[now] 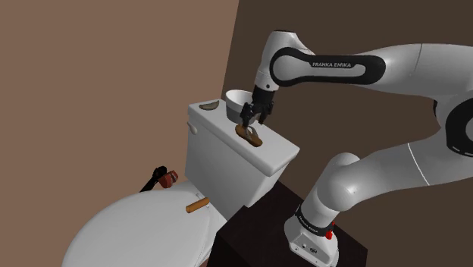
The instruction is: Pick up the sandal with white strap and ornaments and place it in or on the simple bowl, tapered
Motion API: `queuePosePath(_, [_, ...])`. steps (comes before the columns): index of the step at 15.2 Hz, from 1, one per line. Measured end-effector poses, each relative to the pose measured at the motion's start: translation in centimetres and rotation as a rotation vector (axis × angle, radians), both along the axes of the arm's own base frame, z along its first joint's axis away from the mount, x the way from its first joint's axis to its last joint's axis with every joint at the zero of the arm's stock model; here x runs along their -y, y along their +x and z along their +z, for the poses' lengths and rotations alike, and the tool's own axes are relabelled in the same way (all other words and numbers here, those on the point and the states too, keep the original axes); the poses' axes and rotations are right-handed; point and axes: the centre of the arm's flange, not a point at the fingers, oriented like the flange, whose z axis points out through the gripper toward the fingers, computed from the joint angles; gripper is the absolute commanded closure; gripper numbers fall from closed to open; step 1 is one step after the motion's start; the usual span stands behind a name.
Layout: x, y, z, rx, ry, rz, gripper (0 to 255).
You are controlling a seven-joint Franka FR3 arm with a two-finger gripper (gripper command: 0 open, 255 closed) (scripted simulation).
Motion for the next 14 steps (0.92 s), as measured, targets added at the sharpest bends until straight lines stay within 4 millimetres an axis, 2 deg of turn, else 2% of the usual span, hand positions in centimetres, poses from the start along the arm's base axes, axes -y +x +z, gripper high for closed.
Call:
queuePosePath(5, [-0.2, 0.0, -2.6, 0.000, -0.001, 0.000, 0])
queuePosePath(11, [-0.1, 0.1, -2.9, 0.000, -0.001, 0.000, 0])
queuePosePath(12, [-0.1, 0.1, -2.9, 0.000, -0.001, 0.000, 255])
queuePosePath(14, [-0.1, 0.1, -2.9, 0.000, -0.001, 0.000, 255])
